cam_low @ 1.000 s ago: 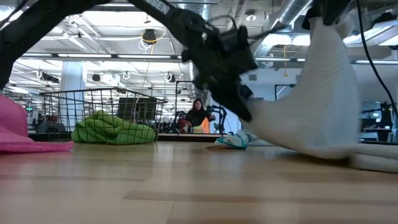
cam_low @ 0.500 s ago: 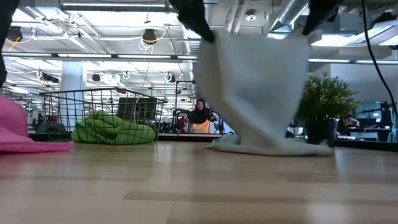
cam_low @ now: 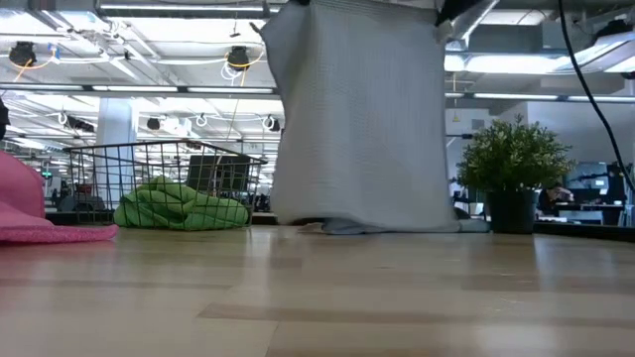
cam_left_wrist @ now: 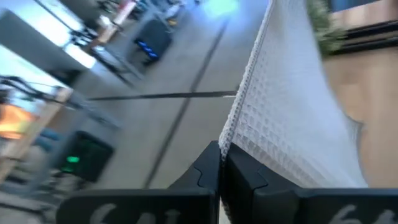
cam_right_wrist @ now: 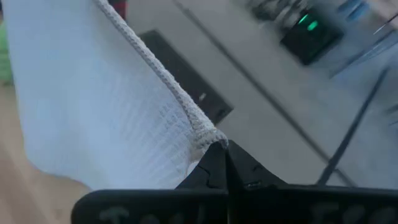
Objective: Fold microfiber towels
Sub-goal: Fold the gray microfiber cloth
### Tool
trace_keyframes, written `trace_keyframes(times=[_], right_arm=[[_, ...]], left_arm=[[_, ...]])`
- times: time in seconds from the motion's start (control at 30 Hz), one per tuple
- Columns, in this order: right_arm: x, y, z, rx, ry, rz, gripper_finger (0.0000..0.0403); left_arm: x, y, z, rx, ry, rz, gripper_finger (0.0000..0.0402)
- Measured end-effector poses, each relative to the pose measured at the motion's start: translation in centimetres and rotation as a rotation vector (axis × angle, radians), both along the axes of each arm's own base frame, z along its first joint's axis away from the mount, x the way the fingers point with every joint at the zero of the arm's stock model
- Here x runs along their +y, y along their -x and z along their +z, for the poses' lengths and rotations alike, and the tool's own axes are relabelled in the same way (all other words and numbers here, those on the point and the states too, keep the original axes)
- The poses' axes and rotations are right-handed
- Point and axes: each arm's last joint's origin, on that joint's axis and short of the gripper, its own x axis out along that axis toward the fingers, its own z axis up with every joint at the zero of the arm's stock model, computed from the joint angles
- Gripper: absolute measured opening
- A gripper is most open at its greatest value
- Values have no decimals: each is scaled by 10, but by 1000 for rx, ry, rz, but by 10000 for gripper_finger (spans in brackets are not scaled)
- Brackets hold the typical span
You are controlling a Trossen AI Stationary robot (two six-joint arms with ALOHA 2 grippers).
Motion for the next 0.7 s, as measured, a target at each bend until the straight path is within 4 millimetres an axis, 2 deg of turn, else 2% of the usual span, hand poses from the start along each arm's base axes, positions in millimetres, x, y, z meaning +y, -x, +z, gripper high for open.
trace_keyframes(times=[0.13, 0.3, 0.47, 0.7], right_arm=[[-12, -7, 11, 11, 98, 2, 2], [-18, -9, 7, 29, 78, -19, 2], [2, -3, -10, 136, -78, 22, 2], [44, 1, -19, 198, -244, 160, 2]], left_arm=[[8, -1, 13, 7, -86, 58, 0], [15, -3, 17, -53, -30, 89, 0], [-2, -4, 1, 41, 105, -13, 0], [-38, 0, -15, 117, 322, -52, 0]])
